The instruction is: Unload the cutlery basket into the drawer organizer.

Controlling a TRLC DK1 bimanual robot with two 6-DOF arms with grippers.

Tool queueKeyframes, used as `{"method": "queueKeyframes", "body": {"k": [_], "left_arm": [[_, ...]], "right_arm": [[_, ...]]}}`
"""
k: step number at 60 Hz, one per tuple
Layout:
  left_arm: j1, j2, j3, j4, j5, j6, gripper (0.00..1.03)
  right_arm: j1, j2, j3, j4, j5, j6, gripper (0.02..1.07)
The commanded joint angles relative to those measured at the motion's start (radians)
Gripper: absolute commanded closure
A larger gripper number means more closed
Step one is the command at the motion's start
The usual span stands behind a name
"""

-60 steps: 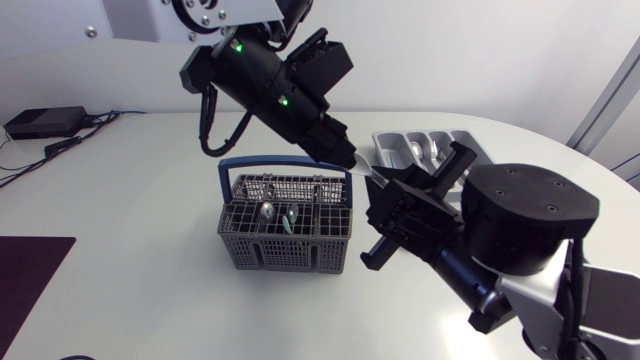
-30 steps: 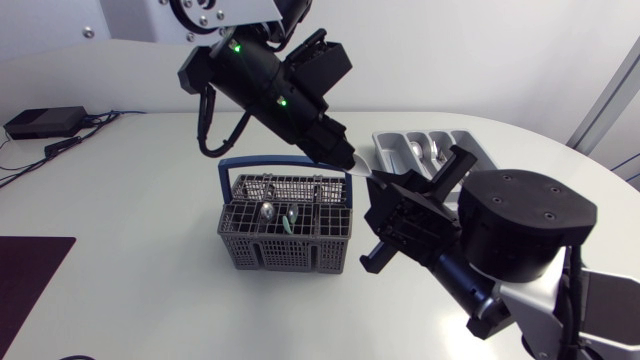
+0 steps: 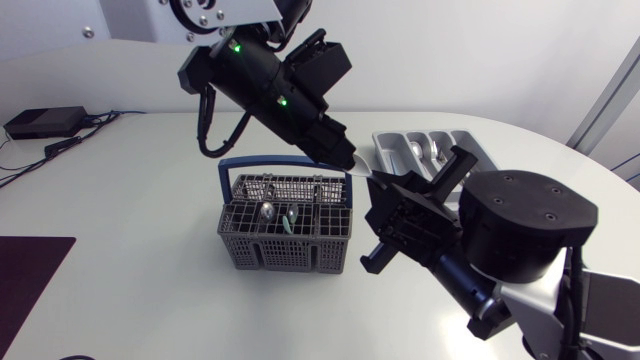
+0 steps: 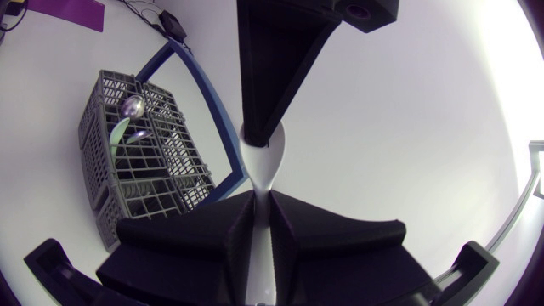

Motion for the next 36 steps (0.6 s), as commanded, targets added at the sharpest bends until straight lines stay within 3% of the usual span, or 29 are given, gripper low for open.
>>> {"method": "queueKeyframes", "body": {"k": [1, 20, 36], "left_arm": [[-0.001, -0.022, 0.000, -0.001, 0.008, -0.023, 1.00], [0.012, -0.029, 0.003, -0.001, 0.009, -0.029, 0.92], [0.019, -0.042, 0.034, -0.001, 0.043, -0.042, 0.41]], "right_arm": [[0.010, -0.006, -0.038, 0.004, -0.006, 0.002, 0.92], [0.012, -0.017, -0.058, 0.007, -0.006, 0.006, 0.93], [0.012, -0.033, -0.073, 0.001, -0.005, 0.003, 0.93]]}}
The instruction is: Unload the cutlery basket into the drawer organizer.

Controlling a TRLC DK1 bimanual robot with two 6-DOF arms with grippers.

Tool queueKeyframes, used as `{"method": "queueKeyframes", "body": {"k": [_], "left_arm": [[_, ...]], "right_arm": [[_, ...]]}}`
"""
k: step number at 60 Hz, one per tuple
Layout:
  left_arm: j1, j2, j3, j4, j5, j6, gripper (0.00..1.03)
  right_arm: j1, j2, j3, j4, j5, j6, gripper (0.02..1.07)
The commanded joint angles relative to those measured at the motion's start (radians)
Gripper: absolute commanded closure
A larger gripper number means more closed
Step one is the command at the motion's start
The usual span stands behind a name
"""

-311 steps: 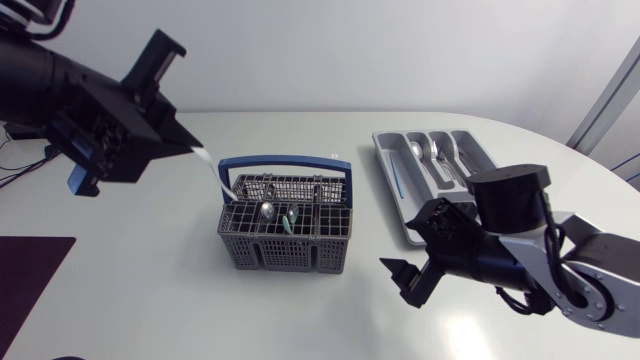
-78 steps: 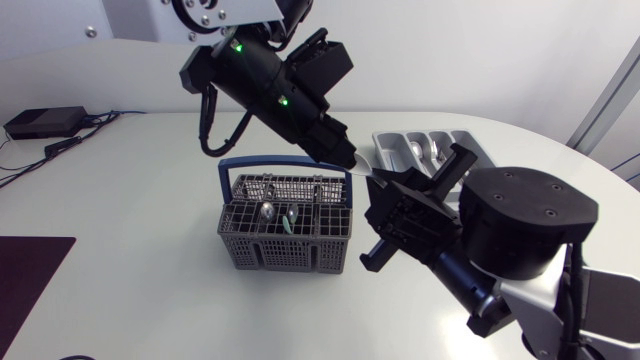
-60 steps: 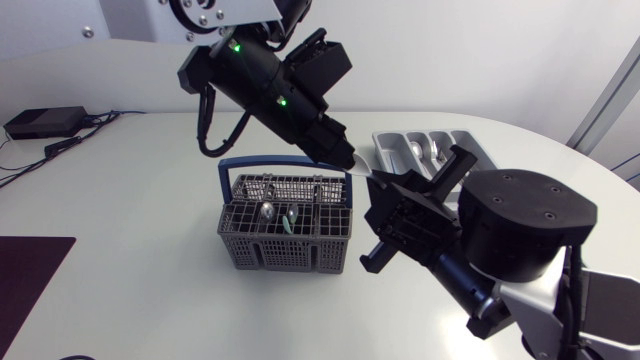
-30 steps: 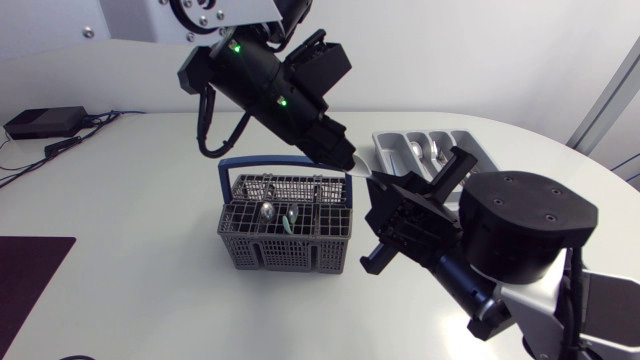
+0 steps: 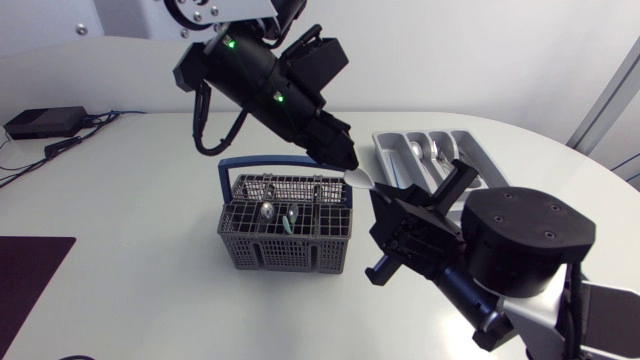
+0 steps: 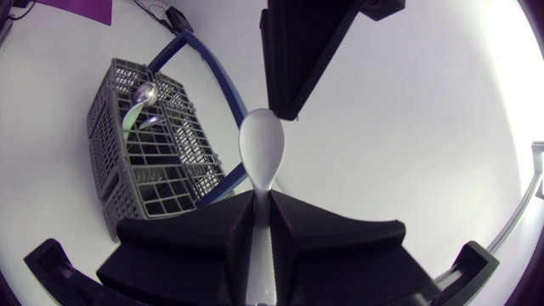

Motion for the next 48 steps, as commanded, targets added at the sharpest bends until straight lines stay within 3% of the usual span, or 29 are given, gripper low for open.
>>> {"method": "queueKeyframes", "body": {"k": [1, 7, 17, 23, 30, 36, 42, 48], "left_arm": [[0.009, -0.037, 0.036, 0.002, 0.016, -0.030, 0.38], [0.016, -0.057, 0.061, 0.000, 0.022, -0.033, 0.24], [0.058, -0.104, 0.102, -0.013, 0.021, -0.010, 0.16], [0.093, -0.146, 0.108, -0.044, 0.013, 0.054, 0.16], [0.134, -0.189, 0.078, -0.095, -0.024, 0.160, 0.16], [0.131, -0.228, -0.020, -0.185, -0.056, 0.316, 0.16], [0.104, -0.305, -0.201, -0.136, -0.148, 0.461, 0.16], [0.096, -0.348, -0.307, -0.115, -0.155, 0.582, 0.16]], "right_arm": [[0.011, -0.016, -0.025, -0.006, -0.002, -0.001, 0.93], [0.009, -0.038, -0.038, -0.018, -0.002, -0.008, 0.93], [-0.058, -0.170, -0.064, -0.147, -0.085, -0.024, 0.92], [-0.229, -0.277, -0.060, -0.279, -0.249, -0.033, 0.92], [-0.491, -0.325, -0.032, -0.407, -0.511, -0.079, 0.92], [-0.710, -0.302, 0.006, -0.492, -0.722, -0.162, 0.92], [-0.859, -0.231, 0.052, -0.549, -0.861, -0.246, 0.92], [-0.937, -0.142, 0.089, -0.583, -0.939, -0.330, 0.92]]}}
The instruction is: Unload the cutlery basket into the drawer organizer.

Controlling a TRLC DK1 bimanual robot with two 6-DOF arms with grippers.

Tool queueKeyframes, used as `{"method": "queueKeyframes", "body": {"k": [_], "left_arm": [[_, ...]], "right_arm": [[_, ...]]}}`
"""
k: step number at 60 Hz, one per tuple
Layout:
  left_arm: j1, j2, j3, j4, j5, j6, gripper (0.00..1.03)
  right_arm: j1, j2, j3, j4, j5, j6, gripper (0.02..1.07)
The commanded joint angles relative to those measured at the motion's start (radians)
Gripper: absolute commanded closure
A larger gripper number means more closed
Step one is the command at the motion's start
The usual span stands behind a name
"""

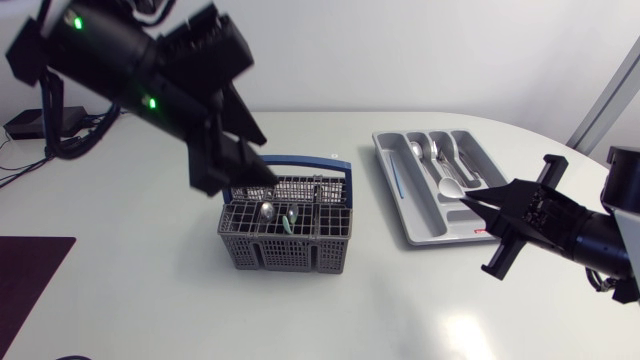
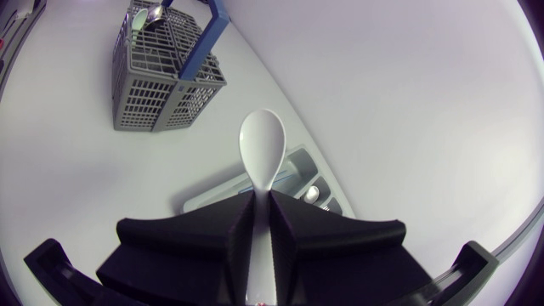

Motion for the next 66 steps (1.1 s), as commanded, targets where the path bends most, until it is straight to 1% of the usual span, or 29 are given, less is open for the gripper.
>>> {"method": "queueKeyframes", "body": {"k": [1, 11, 17, 23, 33, 37, 40, 45, 54, 59, 66], "left_arm": [[-0.007, -0.034, -0.096, 0.017, -0.015, 0.147, 0.16], [-0.006, -0.042, -0.152, 0.016, -0.015, 0.291, 0.16], [-0.003, -0.042, -0.187, 0.020, -0.013, 0.389, 0.16], [-0.003, -0.043, -0.214, 0.026, -0.013, 0.474, 0.16], [-0.001, -0.046, -0.262, 0.046, -0.018, 0.626, 0.16], [-0.004, -0.043, -0.277, 0.048, -0.018, 0.688, 0.16], [-0.009, -0.039, -0.285, 0.052, -0.021, 0.734, 0.16], [-0.024, -0.031, -0.288, 0.054, -0.044, 0.794, 0.16], [-0.058, -0.011, -0.287, 0.055, -0.095, 0.865, 0.16], [-0.073, -0.005, -0.291, 0.065, -0.104, 0.894, 0.16], [-0.086, 0.015, -0.290, 0.085, -0.133, 0.929, 0.16]], "right_arm": [[-0.059, 0.080, 0.048, -0.029, -0.051, -0.112, 0.92], [-0.143, 0.254, 0.122, -0.074, -0.115, -0.259, 0.92], [-0.191, 0.349, 0.172, -0.087, -0.135, -0.361, 0.92], [-0.246, 0.458, 0.272, -0.196, -0.158, -0.480, 0.93], [-0.309, 0.640, 0.435, -0.310, -0.158, -0.620, 0.93], [-0.318, 0.706, 0.495, -0.347, -0.138, -0.660, 0.93], [-0.326, 0.757, 0.548, -0.397, -0.126, -0.691, 0.93], [-0.326, 0.824, 0.597, -0.442, -0.086, -0.743, 0.93], [-0.317, 0.907, 0.627, -0.439, -0.020, -0.807, 0.93], [-0.310, 0.946, 0.631, -0.433, 0.023, -0.850, 0.93], [-0.304, 0.982, 0.648, -0.409, 0.057, -0.864, 0.93]]}}
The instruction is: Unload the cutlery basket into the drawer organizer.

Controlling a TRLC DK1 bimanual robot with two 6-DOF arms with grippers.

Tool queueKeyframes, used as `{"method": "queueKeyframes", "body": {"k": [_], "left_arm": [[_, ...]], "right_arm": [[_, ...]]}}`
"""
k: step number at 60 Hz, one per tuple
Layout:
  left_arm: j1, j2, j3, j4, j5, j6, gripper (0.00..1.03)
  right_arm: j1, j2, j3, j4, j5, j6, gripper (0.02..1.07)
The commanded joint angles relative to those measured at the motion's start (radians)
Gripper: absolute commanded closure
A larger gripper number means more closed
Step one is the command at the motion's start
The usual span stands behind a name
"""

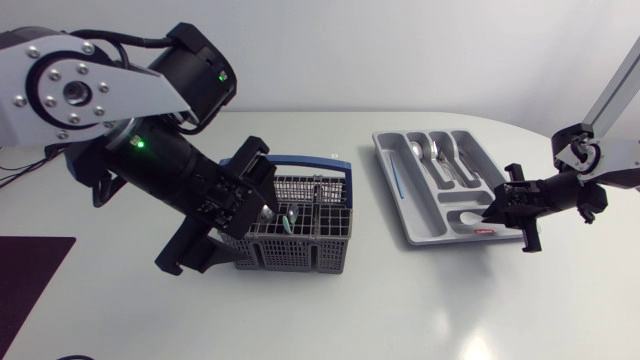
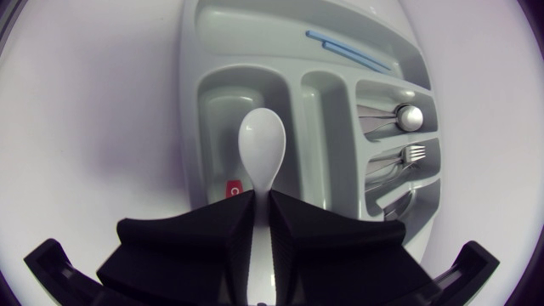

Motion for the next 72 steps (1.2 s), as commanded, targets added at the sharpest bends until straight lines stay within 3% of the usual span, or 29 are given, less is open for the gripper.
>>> {"method": "queueKeyframes", "body": {"k": [1, 5, 12, 21, 30, 45, 55, 59, 67, 72], "left_arm": [[-0.011, 0.032, -0.024, 0.014, -0.015, 0.068, 0.16], [-0.017, 0.033, -0.025, 0.026, -0.027, 0.091, 0.16], [-0.023, 0.038, -0.025, 0.049, -0.031, 0.104, 0.16], [-0.028, 0.038, -0.033, 0.060, -0.035, 0.123, 0.19], [-0.026, 0.033, -0.056, 0.090, -0.048, 0.143, 0.20], [-0.022, 0.049, -0.038, 0.098, -0.051, 0.166, 0.35], [-0.022, 0.065, -0.051, 0.144, -0.059, 0.208, 0.35], [-0.020, 0.075, -0.056, 0.175, -0.073, 0.245, 0.43], [-0.011, 0.113, -0.051, 0.184, -0.097, 0.291, 0.45], [-0.011, 0.133, -0.048, 0.188, -0.099, 0.318, 0.56]], "right_arm": [[0.011, 0.038, 0.033, 0.007, 0.019, -0.064, 0.93], [0.017, 0.041, 0.037, 0.009, 0.030, -0.075, 0.90], [0.022, 0.034, 0.037, 0.027, 0.044, -0.073, 0.58], [0.020, -0.036, 0.022, 0.033, 0.044, -0.065, 0.38], [0.016, -0.156, -0.007, 0.015, 0.016, -0.039, 0.34], [0.019, -0.387, -0.165, 0.010, -0.030, 0.004, 0.34], [0.036, -0.556, -0.286, 0.002, -0.075, 0.048, 0.34], [0.049, -0.619, -0.337, -0.002, -0.076, 0.062, 0.34], [0.083, -0.713, -0.403, -0.007, -0.084, 0.094, 0.34], [0.120, -0.763, -0.432, -0.007, -0.082, 0.134, 0.34]]}}
